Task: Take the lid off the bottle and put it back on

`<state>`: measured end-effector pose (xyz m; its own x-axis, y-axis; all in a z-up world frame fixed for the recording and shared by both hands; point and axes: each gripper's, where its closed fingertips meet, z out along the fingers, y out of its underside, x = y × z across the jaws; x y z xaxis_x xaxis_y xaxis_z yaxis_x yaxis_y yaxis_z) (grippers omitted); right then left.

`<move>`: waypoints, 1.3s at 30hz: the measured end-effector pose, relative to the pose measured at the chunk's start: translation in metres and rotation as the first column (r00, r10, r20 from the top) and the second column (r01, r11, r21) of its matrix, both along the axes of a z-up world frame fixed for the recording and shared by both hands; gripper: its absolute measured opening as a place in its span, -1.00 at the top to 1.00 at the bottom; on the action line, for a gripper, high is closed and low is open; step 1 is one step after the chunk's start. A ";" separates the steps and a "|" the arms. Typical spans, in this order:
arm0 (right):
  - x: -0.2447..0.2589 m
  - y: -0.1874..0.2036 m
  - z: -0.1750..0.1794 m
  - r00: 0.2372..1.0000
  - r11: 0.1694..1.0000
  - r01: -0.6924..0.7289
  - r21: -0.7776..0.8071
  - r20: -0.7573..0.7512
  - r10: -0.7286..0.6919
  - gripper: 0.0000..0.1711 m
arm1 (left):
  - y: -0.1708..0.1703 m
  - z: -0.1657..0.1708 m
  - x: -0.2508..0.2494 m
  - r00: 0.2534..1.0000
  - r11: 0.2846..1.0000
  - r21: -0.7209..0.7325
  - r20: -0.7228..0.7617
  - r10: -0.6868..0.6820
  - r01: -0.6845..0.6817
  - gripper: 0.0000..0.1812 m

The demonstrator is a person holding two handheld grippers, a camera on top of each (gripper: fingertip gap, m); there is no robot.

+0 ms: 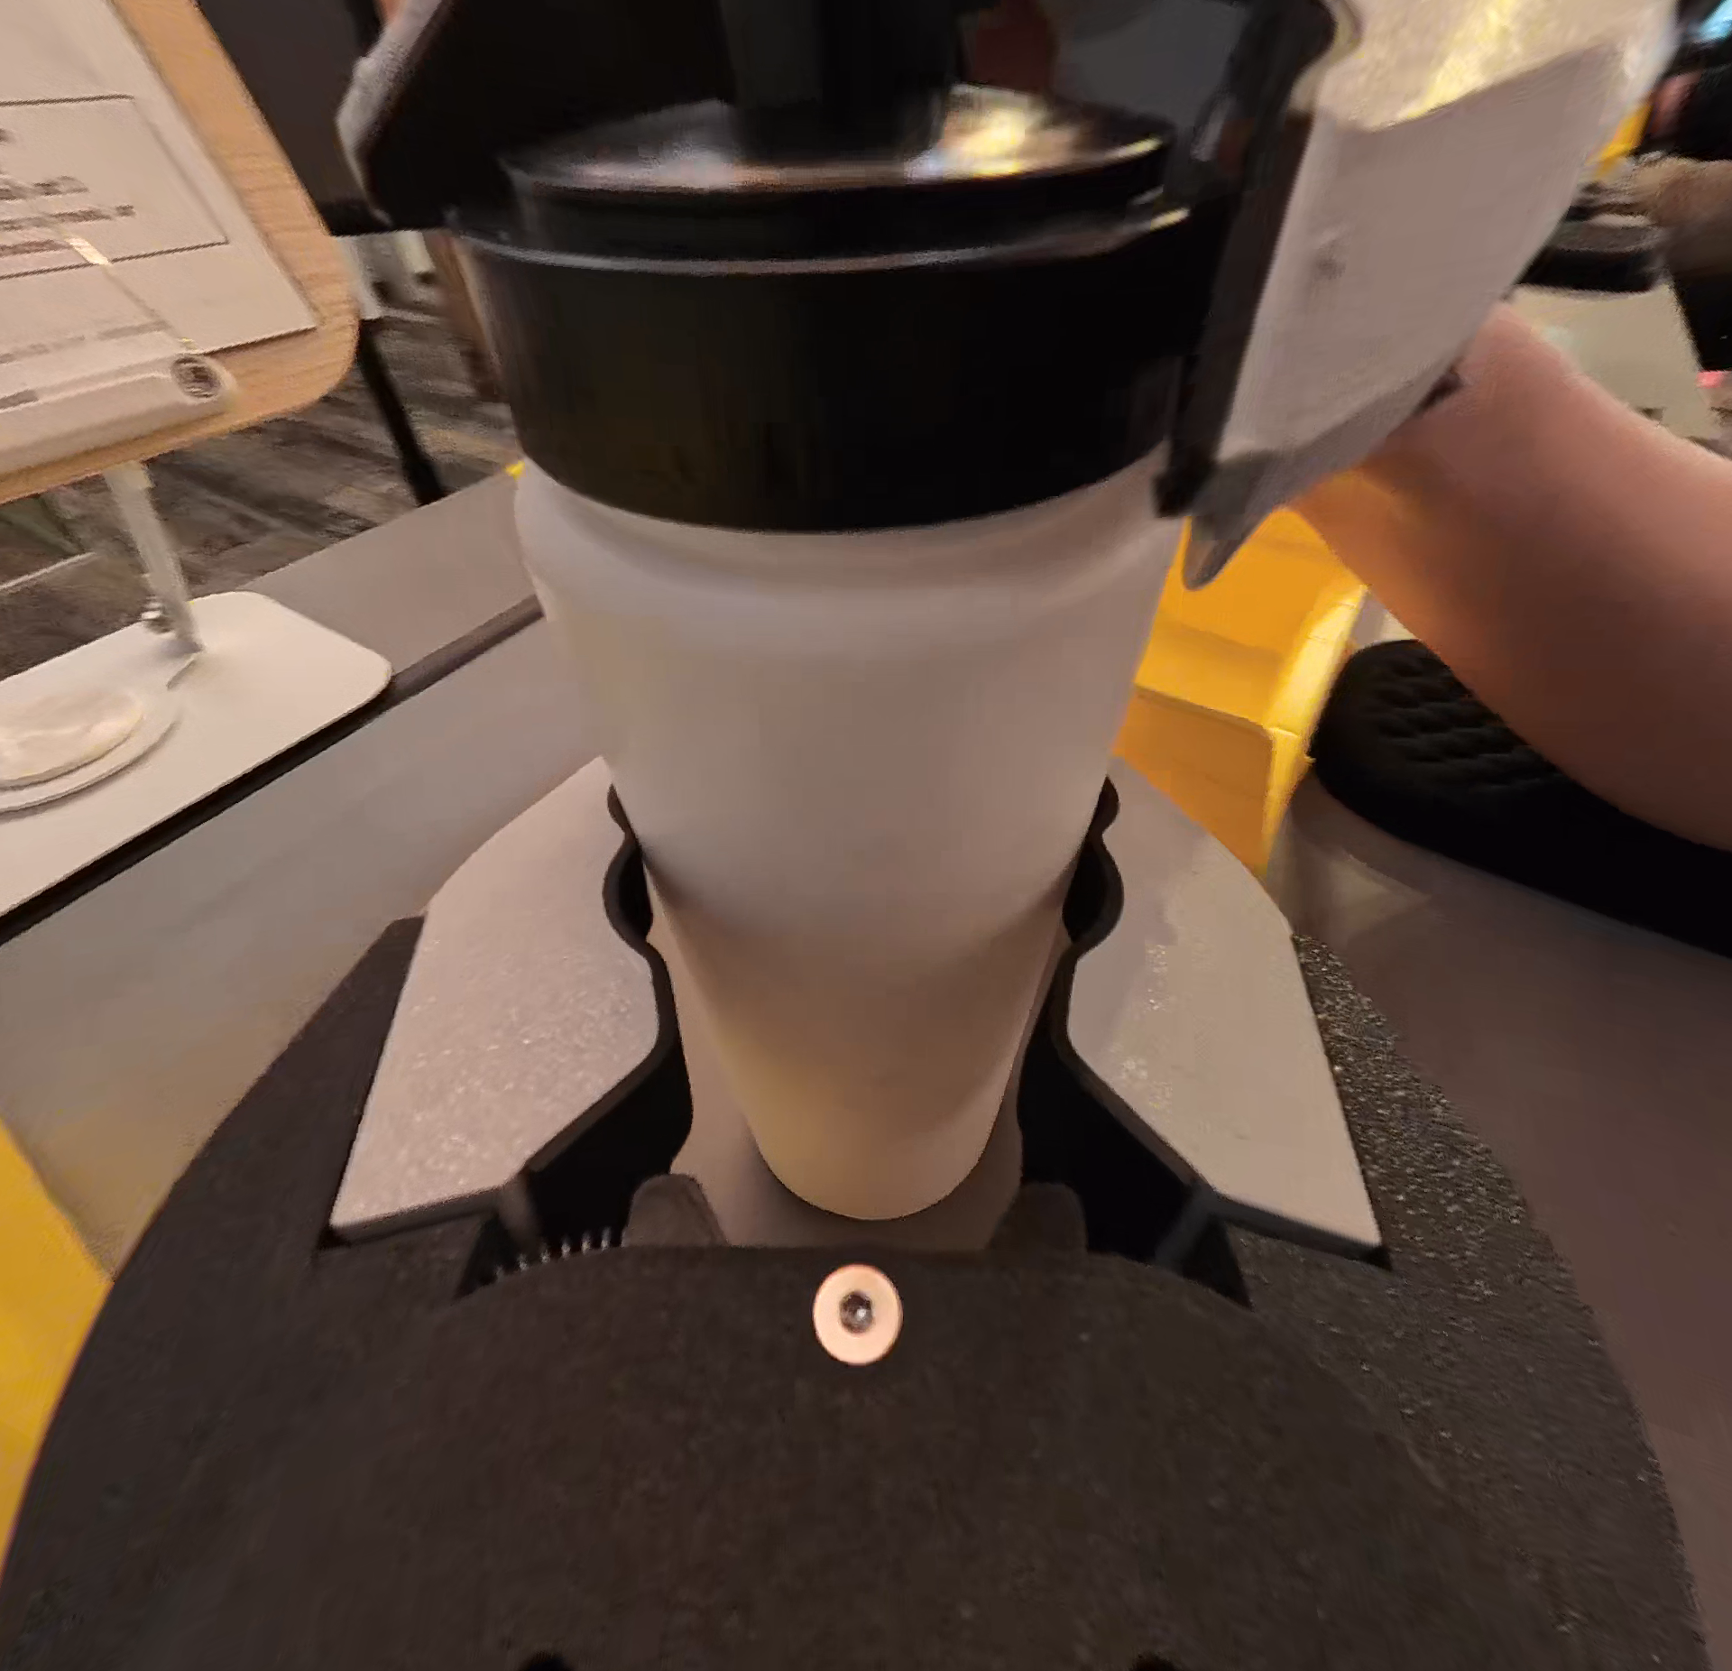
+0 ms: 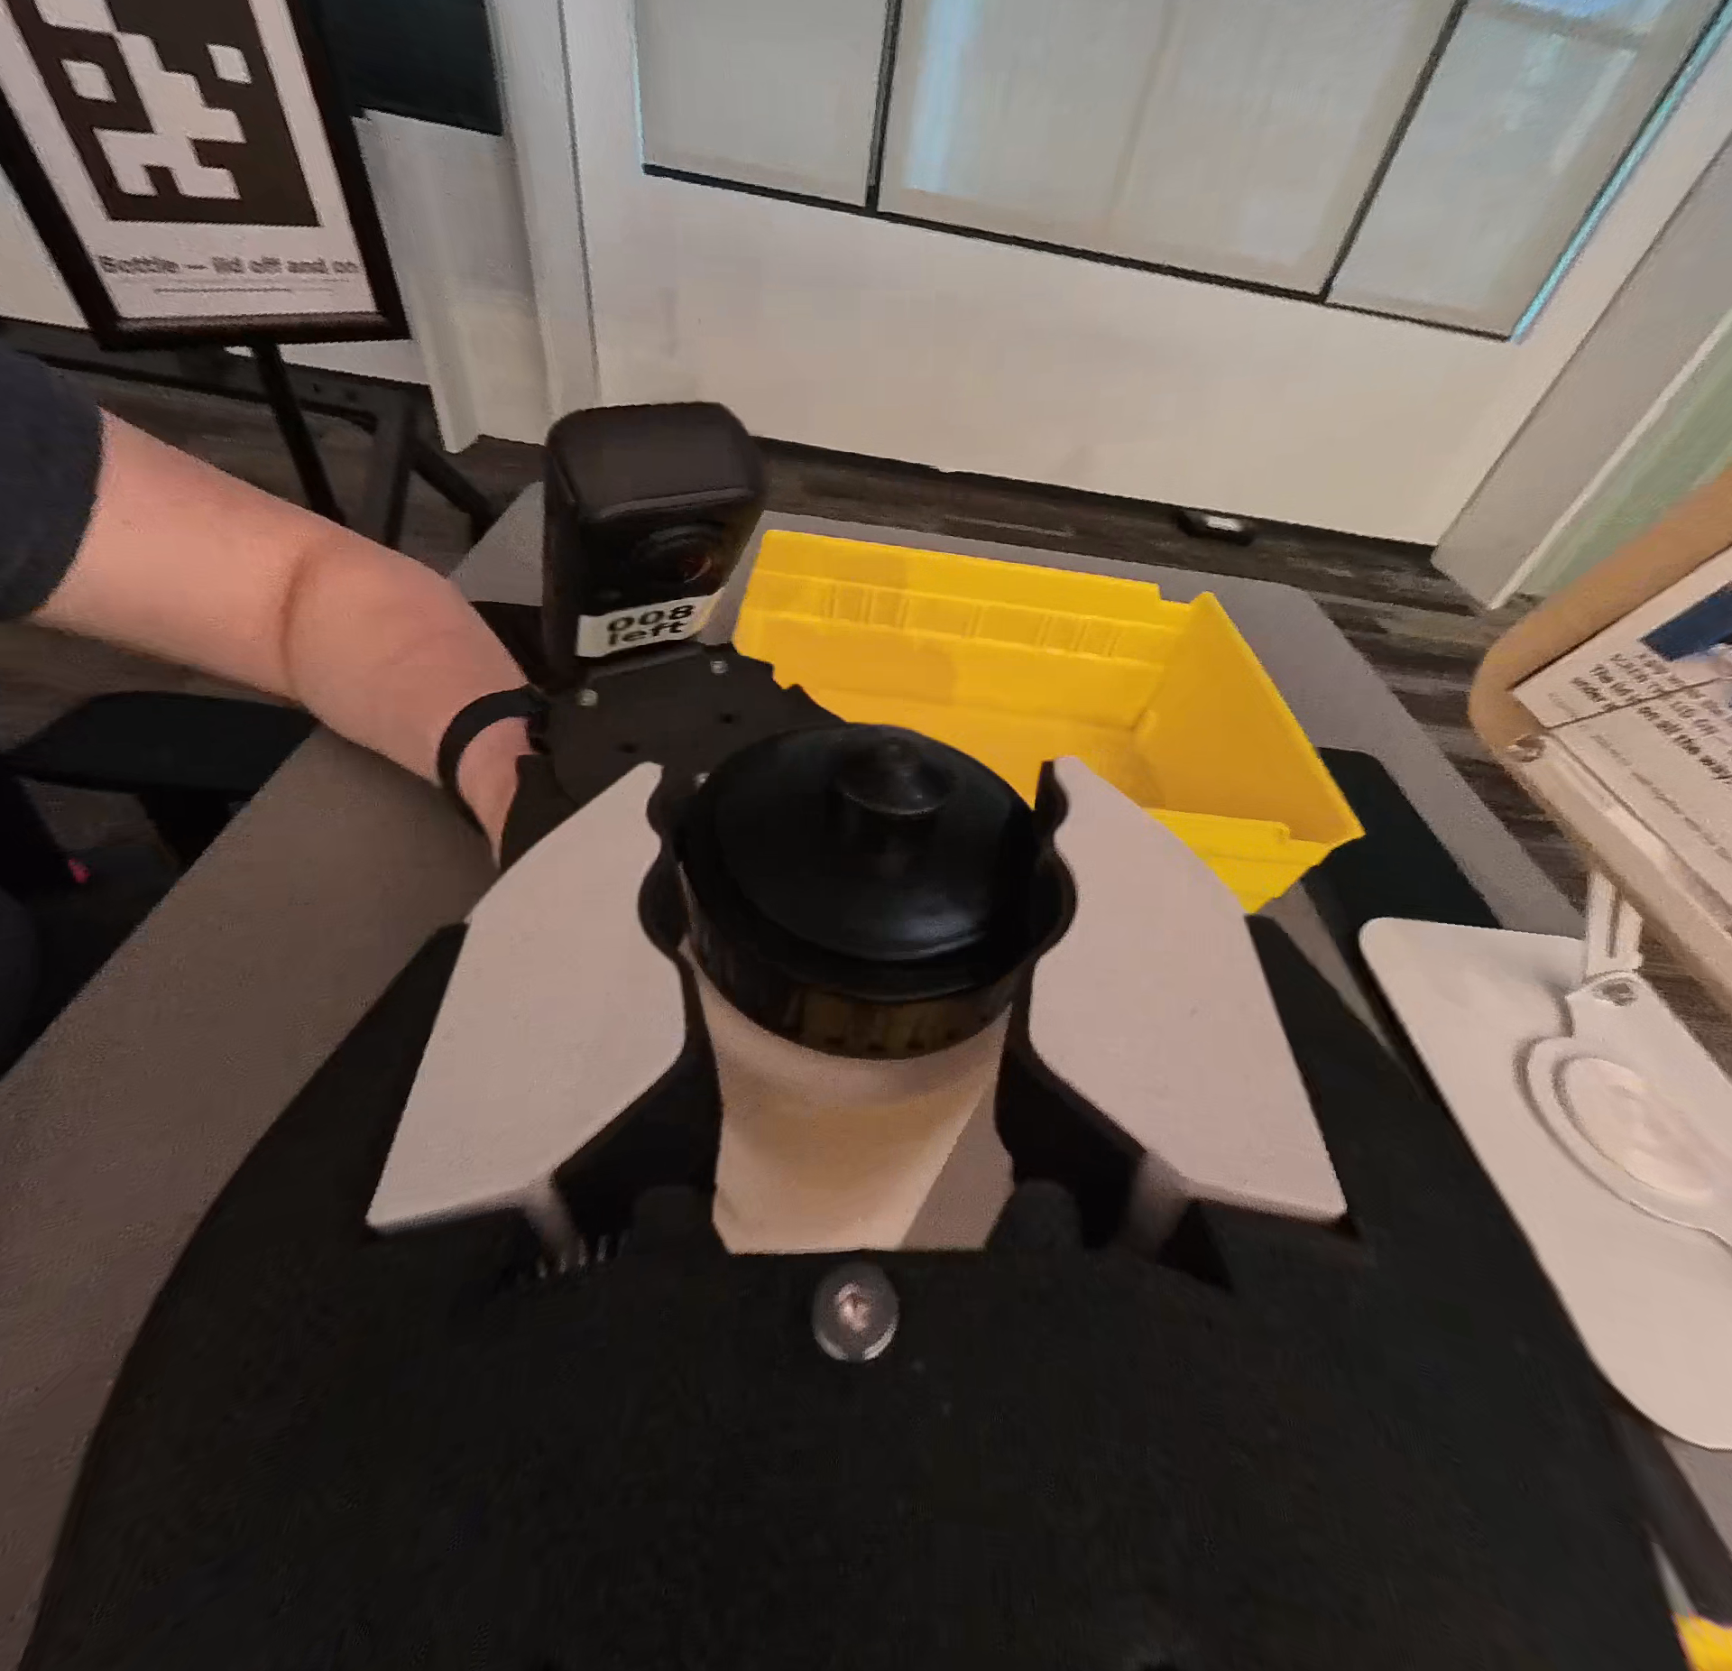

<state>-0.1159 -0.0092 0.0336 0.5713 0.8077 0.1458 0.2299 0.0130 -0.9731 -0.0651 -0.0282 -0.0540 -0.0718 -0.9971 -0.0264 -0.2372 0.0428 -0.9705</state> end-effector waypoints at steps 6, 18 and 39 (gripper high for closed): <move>0.004 -0.003 0.001 0.999 0.998 -0.027 -0.050 -0.046 0.024 0.11 | -0.003 -0.001 0.002 1.000 1.000 -0.009 -0.009 0.002 -0.002 0.03; -0.007 -0.062 0.006 0.890 0.892 -0.443 -0.088 -0.165 0.425 0.17 | -0.059 -0.001 -0.002 0.947 0.947 -0.030 0.001 -0.321 0.321 0.03; -0.009 -0.073 0.002 0.845 0.840 -0.525 -0.135 -0.200 0.496 0.10 | -0.066 -0.001 -0.004 0.945 0.944 0.021 -0.007 -0.328 0.328 0.03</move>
